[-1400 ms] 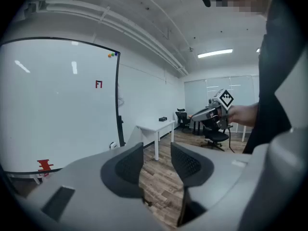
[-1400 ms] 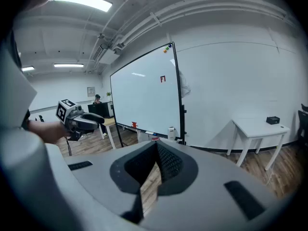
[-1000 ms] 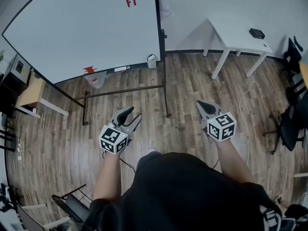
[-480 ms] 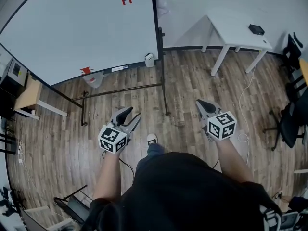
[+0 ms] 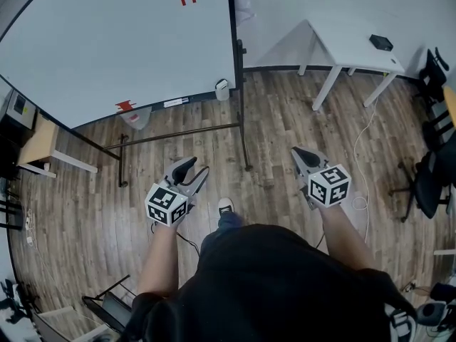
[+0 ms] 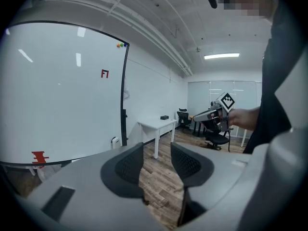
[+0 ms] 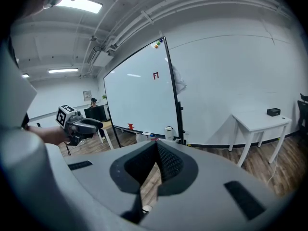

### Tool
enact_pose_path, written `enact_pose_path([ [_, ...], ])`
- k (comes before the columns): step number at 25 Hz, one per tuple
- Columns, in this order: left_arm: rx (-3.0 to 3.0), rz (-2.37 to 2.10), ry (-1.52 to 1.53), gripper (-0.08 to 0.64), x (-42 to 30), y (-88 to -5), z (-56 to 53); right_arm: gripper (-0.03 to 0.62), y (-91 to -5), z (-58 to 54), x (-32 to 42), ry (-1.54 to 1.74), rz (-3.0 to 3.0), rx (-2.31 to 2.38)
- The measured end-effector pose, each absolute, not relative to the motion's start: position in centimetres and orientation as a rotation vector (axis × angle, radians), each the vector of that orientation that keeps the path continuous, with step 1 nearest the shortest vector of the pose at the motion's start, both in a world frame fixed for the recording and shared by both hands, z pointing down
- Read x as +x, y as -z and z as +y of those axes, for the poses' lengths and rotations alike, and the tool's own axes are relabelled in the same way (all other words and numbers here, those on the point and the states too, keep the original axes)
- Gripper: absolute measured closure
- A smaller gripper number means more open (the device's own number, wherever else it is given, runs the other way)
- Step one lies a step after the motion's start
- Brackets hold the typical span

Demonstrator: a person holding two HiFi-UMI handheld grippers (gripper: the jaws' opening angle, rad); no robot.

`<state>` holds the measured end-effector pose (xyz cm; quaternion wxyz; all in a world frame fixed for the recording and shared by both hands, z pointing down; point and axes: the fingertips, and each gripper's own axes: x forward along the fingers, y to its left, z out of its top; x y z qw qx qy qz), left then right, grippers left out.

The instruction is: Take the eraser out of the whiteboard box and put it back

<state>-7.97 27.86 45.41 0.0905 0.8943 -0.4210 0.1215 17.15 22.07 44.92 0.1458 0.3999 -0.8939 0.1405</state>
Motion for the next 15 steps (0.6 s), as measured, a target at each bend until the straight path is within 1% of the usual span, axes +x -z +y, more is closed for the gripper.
enact_pose_path([
  [15, 2.644, -1.189, -0.386, 0.374, -10.2, -47.1, 22.5, 0.598, -46.4, 17.5, 14.7, -0.447, -2.544, 1.162],
])
